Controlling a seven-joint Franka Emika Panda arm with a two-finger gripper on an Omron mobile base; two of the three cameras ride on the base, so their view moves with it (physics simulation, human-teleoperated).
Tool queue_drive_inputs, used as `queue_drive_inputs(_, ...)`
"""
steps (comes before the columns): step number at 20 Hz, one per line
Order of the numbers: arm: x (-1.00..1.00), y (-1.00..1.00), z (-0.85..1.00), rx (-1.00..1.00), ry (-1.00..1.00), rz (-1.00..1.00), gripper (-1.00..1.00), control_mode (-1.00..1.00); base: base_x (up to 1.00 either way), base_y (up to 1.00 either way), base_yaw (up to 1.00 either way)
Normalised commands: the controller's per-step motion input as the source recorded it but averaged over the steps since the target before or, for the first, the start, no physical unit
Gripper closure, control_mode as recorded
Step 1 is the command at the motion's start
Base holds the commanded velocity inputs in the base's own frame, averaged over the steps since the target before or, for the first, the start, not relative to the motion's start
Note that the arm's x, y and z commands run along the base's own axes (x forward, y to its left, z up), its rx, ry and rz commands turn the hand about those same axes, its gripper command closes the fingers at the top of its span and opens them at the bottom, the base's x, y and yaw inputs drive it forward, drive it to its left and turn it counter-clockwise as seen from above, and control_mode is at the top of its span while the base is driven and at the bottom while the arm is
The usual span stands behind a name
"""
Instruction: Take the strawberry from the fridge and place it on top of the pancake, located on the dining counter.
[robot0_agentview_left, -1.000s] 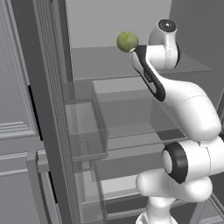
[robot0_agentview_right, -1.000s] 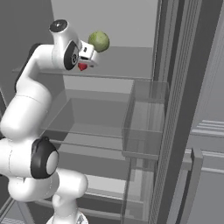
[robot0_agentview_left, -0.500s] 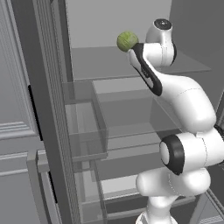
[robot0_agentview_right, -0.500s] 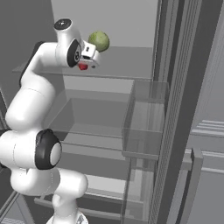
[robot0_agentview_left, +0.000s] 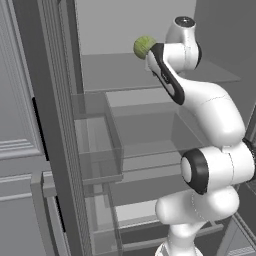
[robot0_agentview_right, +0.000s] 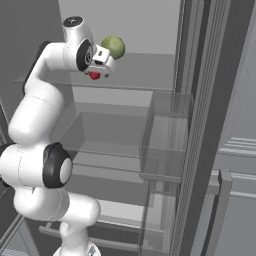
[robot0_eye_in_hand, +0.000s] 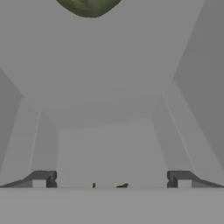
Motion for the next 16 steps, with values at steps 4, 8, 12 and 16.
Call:
queue_drive_inputs(4, -0.23, 0.00, -0.02, 0.00, 0.00, -0.01, -1.00, -1.00, 0.00, 0.00, 0.00)
queue_drive_inputs(8, -0.11, 0.00, 0.00, 0.00, 0.00, -0.01, -1.00, -1.00, 0.00, 0.00, 0.00)
queue_drive_inputs(12, -0.01, 0.00, 0.00, 0.00, 0.00, 0.00, -1.00, -1.00, 0.00, 0.00, 0.00)
queue_drive_inputs(16, -0.03, 0.00, -0.06, 0.00, 0.00, 0.00, -1.00, -1.00, 0.00, 0.00, 0.00)
